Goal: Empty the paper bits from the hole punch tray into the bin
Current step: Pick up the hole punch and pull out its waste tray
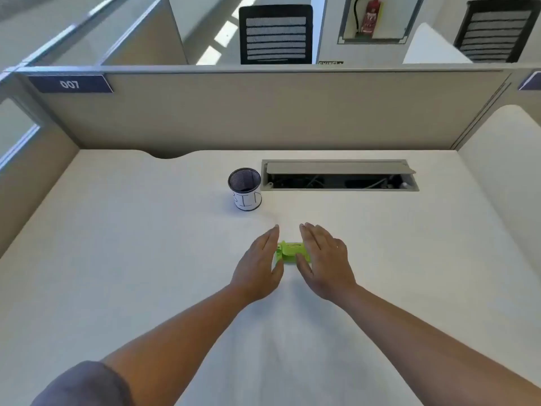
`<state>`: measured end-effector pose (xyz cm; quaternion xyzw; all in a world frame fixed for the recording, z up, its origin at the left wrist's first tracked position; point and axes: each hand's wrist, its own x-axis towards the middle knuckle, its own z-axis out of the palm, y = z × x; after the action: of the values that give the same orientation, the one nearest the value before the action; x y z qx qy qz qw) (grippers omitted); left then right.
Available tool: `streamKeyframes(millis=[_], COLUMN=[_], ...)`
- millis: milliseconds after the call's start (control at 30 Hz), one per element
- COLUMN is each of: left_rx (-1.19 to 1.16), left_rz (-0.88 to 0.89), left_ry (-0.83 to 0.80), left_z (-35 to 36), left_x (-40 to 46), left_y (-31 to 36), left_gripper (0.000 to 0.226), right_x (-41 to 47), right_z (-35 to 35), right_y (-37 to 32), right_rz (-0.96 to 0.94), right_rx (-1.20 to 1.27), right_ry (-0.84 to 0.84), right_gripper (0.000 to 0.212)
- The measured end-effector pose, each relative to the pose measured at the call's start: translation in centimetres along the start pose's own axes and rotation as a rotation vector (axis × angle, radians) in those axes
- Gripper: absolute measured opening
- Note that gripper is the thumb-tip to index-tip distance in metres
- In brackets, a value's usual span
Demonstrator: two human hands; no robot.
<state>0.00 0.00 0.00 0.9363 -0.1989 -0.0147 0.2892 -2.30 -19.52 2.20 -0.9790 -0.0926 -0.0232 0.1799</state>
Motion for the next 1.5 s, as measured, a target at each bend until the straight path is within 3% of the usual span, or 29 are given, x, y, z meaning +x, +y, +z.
streamKeyframes(millis=[167,333,467,667,900,1167,1367,1500], left_rx=[-0.178,-0.316,-0.403,-0.381,-0.341,-0.447,-0.891,-1.323], left_rz=[-0.201,-0.349,-0.457,-0.460,-0.441,-0.448,-0.663,-0.832], left_ry=[-0.141,-0.092,-0.055,-0.050,-0.054,-0.103,-0.070,0.014], left_z=[1.6,3.0,3.3,3.6,3.8,3.4,2.1,1.8], left_x=[-0.4,-0.2,0.5,0.9,1.2,1.2,1.6,2.2], left_y=[-1.3,-2.1,-2.7,-3.0,-3.2,-3.4,-2.2,-1.3], left_gripper=[0.080,0.076,0.066,0.052,0.035,0.036,0.024,0.018], right_x=[-0.2,-0.2,0.4,2.4,4.0,4.0,3.7,3.5], right_z=[2.0,3.2,3.7,3.7,4.4,4.5,3.6,3.0], right_y=[1.1,2.0,2.0,2.0,1.3,0.6,-0.5,-1.4], right_rz=[0.085,0.140,0.135,0.127,0.164,0.231,0.345,0.346], right_rx=[0.127,0.232,0.178,0.063,0.115,0.207,0.514,0.569], right_ry=[-0.087,-0.158,-0.165,-0.190,-0.265,-0.249,-0.113,-0.052], right_gripper=[0.062,0.060,0.050,0.041,0.031,0.034,0.033,0.027])
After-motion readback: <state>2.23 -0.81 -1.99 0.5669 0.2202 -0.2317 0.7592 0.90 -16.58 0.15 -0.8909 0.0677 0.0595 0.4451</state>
